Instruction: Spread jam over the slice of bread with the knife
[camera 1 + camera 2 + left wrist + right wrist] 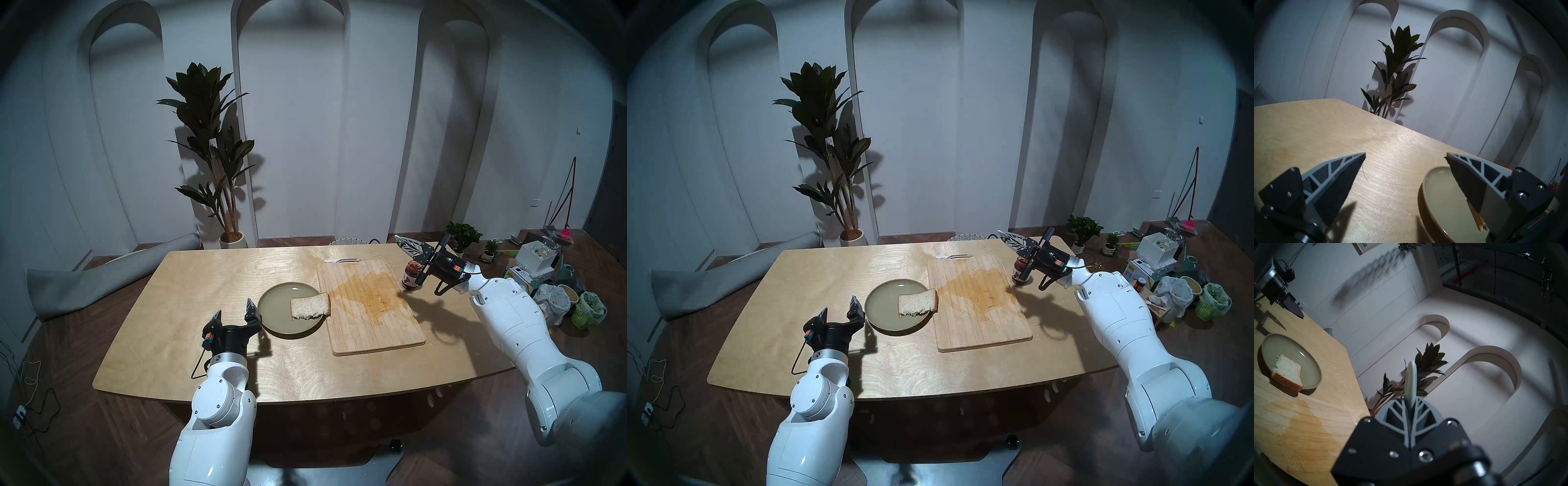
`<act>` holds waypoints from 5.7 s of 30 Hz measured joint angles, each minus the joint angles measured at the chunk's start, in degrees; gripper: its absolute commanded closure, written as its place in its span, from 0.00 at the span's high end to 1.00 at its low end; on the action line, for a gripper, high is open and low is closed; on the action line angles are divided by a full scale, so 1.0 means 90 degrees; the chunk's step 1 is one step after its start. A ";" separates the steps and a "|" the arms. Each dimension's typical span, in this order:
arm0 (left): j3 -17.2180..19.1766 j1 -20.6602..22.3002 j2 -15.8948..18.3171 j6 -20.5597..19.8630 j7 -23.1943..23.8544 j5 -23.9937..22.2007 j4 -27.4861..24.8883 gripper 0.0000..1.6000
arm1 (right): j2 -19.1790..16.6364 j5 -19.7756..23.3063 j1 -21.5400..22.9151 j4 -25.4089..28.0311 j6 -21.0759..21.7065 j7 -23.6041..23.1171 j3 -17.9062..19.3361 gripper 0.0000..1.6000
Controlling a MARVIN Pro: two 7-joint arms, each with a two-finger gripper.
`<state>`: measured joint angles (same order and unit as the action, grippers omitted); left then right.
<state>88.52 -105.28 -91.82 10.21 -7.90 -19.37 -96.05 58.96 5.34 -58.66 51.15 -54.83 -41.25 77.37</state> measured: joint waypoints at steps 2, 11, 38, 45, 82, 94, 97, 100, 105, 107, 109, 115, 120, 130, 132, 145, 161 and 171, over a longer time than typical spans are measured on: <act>-0.0006 0.0005 0.0001 0.0008 -0.0004 -0.0004 0.0004 1.00 | -0.0003 0.0031 0.0017 0.0008 0.0000 -0.0058 0.0014 0.00; 0.0011 0.0008 0.0004 0.0052 -0.0028 -0.0005 0.0009 1.00 | 0.0018 0.0227 0.0042 0.0116 -0.0001 -0.0358 0.0078 0.00; 0.0441 -0.0381 0.0407 0.0199 0.0462 -0.0060 -0.0536 1.00 | 0.1401 0.1219 -0.0476 0.1093 -0.0004 -0.0282 -0.0582 0.00; 0.0497 -0.0539 0.0774 -0.0045 0.0959 -0.0029 -0.0796 1.00 | 0.1872 0.1809 -0.0911 0.1235 0.0011 0.0430 -0.0634 0.00; 0.0405 -0.0150 0.2070 -0.2262 0.2026 0.0634 -0.1317 1.00 | 0.3472 0.6053 -0.2853 0.2751 0.2071 0.4087 -0.0384 0.00; 0.0272 -0.0018 0.2406 -0.3325 0.2270 0.0829 -0.1550 1.00 | 0.3453 0.7461 -0.3385 0.3643 0.2520 0.4901 -0.0655 0.00; 0.0360 0.0048 0.2443 -0.3647 0.2359 0.0728 -0.1628 1.00 | 0.3433 0.7697 -0.3485 0.3871 0.2592 0.5012 -0.0683 0.00; 0.0465 0.0144 0.2457 -0.4040 0.2439 0.0533 -0.1680 1.00 | 0.3400 0.7877 -0.3582 0.4110 0.2672 0.5110 -0.0704 0.00; 0.0711 0.0381 0.2315 -0.4762 0.2542 -0.0065 -0.1656 1.00 | 0.3300 0.8024 -0.3778 0.4529 0.2802 0.5282 -0.0776 0.00; 0.0804 0.0473 0.2224 -0.4973 0.2571 -0.0308 -0.1606 0.93 | 0.3262 0.8024 -0.3838 0.4637 0.2830 0.5310 -0.0813 0.00; 0.0938 0.0611 0.2088 -0.5268 0.2608 -0.0656 -0.1475 0.91 | 0.3208 0.7988 -0.3902 0.4727 0.2862 0.5320 -0.0871 0.00; 0.1218 0.0942 0.1827 -0.6006 0.2612 -0.1430 -0.1053 0.95 | 0.3084 0.7850 -0.3993 0.4829 0.2901 0.5273 -0.0994 0.00; 0.1243 0.1256 0.1743 -0.6691 0.2394 -0.1795 -0.0690 0.96 | 0.3016 0.7705 -0.3945 0.4735 0.2880 0.5174 -0.1071 0.00; 0.1053 0.1832 0.1663 -0.7254 0.1944 -0.2098 0.0012 0.94 | 0.3059 0.7628 -0.3716 0.4041 0.2759 0.5006 -0.1134 0.00; 0.1033 0.1939 0.1650 -0.7261 0.1888 -0.2150 0.0127 0.91 | 0.3067 0.7623 -0.3686 0.3933 0.2738 0.4970 -0.1147 0.00; 0.0694 0.2558 0.1782 -0.7262 0.1590 -0.2445 0.0831 0.70 | 0.3156 0.7765 -0.3538 0.3619 0.2613 0.4683 -0.1147 0.00; 0.0239 0.2692 0.2135 -0.7262 0.1224 -0.3111 0.0985 0.55 | 0.3271 0.8029 -0.3324 0.3116 0.2507 0.4284 -0.1197 0.00; 0.0002 0.2728 0.2305 -0.7262 0.0902 -0.3429 0.1104 0.68 | 0.3315 0.8172 -0.3225 0.2992 0.2453 0.4071 -0.1271 0.00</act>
<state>88.54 -80.72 -71.08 -55.14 0.22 -50.24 -86.11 88.79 78.88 -87.68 78.08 -32.76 -4.61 65.93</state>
